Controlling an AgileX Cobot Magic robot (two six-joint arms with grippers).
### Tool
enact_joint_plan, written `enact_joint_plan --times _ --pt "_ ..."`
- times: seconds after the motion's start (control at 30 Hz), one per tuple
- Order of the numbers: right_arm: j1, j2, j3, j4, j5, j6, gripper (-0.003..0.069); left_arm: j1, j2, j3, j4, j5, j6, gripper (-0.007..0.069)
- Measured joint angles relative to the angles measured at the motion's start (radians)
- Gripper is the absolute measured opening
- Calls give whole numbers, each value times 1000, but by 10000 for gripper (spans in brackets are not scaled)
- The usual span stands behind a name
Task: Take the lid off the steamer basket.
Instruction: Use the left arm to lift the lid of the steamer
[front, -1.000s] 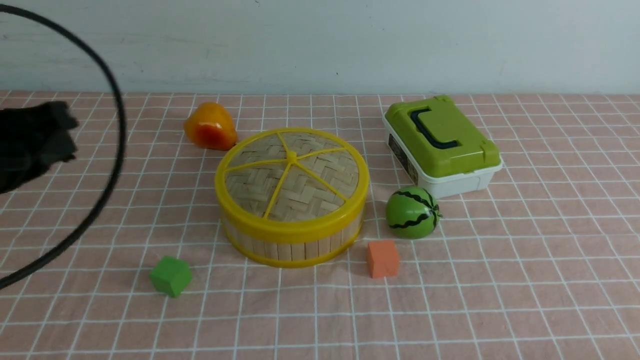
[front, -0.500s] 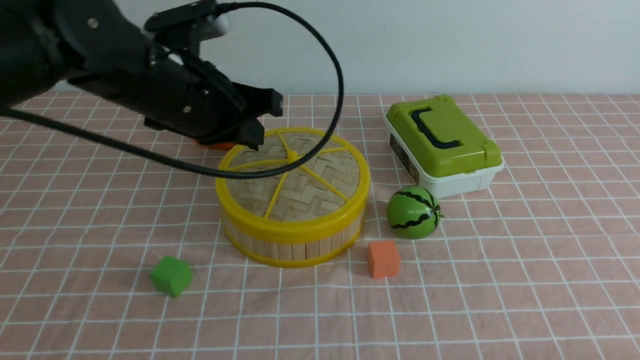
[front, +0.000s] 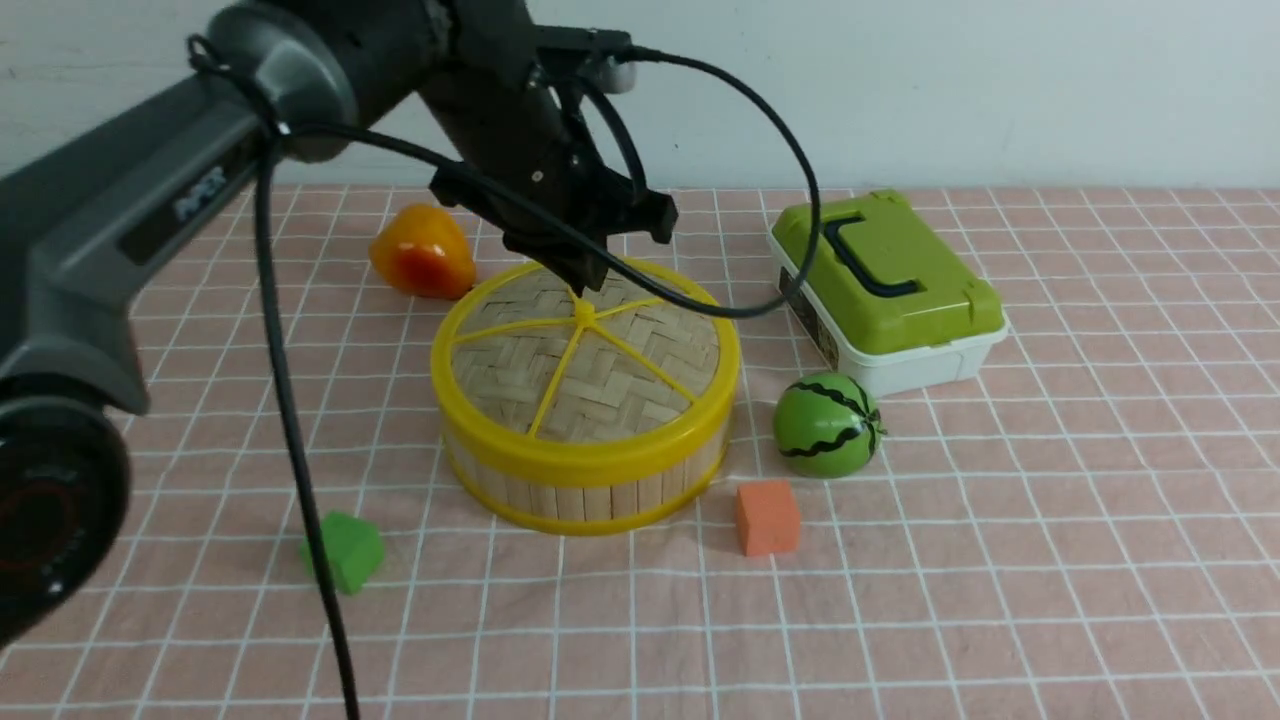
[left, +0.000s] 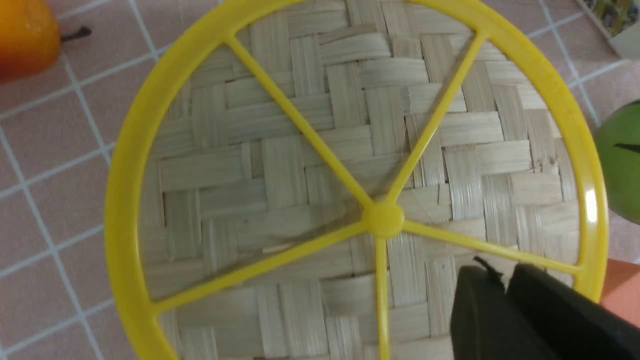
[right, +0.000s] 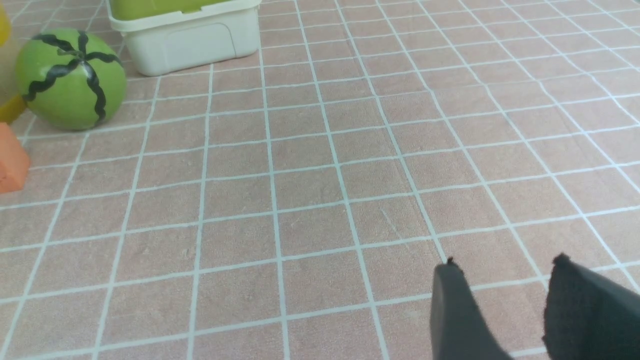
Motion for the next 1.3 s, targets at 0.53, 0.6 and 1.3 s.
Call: enact_joint_plan --times 0.53,0.6,1.3 --pt "0 0 0 0 0 0 241 -38 111 -74 170 3 -132 424" --pt "0 0 0 0 0 0 241 -38 119 -74 182 4 -141 401" --pt "0 0 0 0 0 0 241 -38 134 -82 201 -3 -208 109"
